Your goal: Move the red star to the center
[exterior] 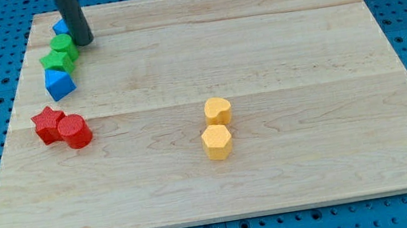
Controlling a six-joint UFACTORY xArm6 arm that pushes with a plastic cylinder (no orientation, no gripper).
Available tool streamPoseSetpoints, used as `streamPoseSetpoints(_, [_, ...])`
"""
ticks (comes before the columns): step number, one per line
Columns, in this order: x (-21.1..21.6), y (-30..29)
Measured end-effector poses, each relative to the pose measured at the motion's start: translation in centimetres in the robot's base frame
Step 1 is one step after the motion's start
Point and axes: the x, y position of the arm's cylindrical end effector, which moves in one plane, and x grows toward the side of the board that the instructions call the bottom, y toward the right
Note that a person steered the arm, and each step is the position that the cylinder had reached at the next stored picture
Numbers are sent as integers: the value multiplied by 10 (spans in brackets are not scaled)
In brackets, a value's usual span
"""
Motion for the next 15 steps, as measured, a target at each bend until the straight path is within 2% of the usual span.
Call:
streamPoseSetpoints(1, [55, 35])
streamPoseSetpoints(2, [132, 33])
streamPoseSetpoints(3, [224, 1])
streamPoseSetpoints(4, [245, -70])
streamPoseSetpoints(5, [220, -67])
streamPoseSetpoints(8, [193, 57])
streamPoseSetpoints(10, [179, 28])
streamPoseSetpoints(12, [155, 47])
streamPoseSetpoints(13, [160, 45])
streamPoseSetpoints(14, [191, 29])
streamPoseSetpoints(15, [170, -35])
